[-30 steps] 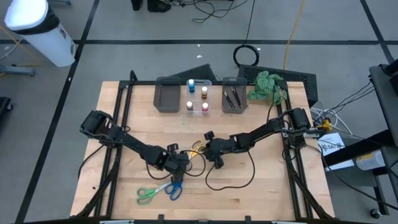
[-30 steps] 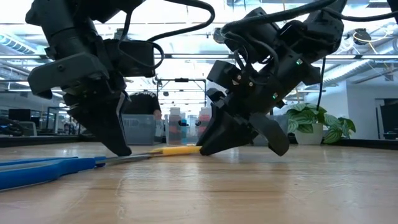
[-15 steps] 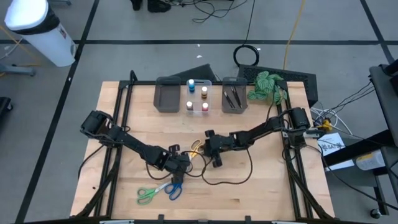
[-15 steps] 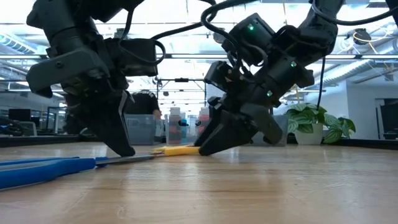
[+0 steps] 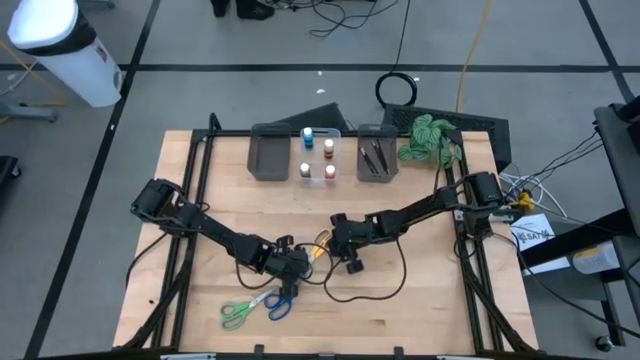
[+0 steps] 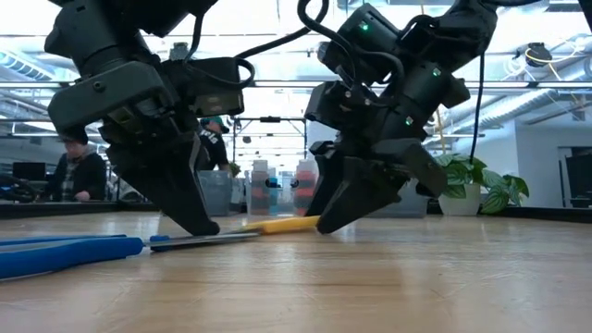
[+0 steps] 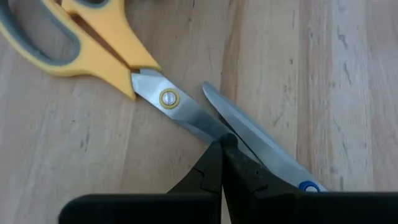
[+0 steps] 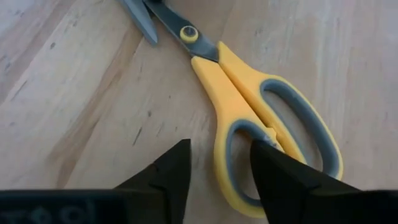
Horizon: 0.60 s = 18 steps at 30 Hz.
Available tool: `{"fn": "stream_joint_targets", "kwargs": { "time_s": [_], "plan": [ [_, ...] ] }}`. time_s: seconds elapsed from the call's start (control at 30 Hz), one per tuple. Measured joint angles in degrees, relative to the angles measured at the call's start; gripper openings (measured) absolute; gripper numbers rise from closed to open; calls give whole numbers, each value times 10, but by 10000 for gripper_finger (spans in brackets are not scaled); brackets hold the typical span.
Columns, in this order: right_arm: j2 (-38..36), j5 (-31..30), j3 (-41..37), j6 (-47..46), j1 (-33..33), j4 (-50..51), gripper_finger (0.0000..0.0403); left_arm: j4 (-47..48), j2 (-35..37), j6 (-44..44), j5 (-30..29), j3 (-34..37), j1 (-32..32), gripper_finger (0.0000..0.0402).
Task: Pick & Place Paint Supplies
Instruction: Put the yellow scissors into the left black bin
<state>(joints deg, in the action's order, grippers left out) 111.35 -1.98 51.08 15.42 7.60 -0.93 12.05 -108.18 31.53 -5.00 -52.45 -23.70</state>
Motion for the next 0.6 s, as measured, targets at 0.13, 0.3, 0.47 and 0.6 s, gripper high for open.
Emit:
{"fn": "stream_joint_targets", "kwargs": {
  "time_s": [0.13, 0.3, 0.47, 0.6],
  "plan": [
    [0, 2, 0, 1, 1, 14, 110, -1, 0, 0, 1, 0, 0, 5],
    [-1, 15, 0, 23, 1, 20, 22, -2, 0, -3, 1, 0, 0, 5],
    [-1, 43, 1, 20, 3, 24, 19, -4, 0, -3, 0, 0, 0, 9],
    [-8, 51, -1, -19, 7, 8, 19, -7, 9, 3, -10, 3, 0, 12]
  ]
}}
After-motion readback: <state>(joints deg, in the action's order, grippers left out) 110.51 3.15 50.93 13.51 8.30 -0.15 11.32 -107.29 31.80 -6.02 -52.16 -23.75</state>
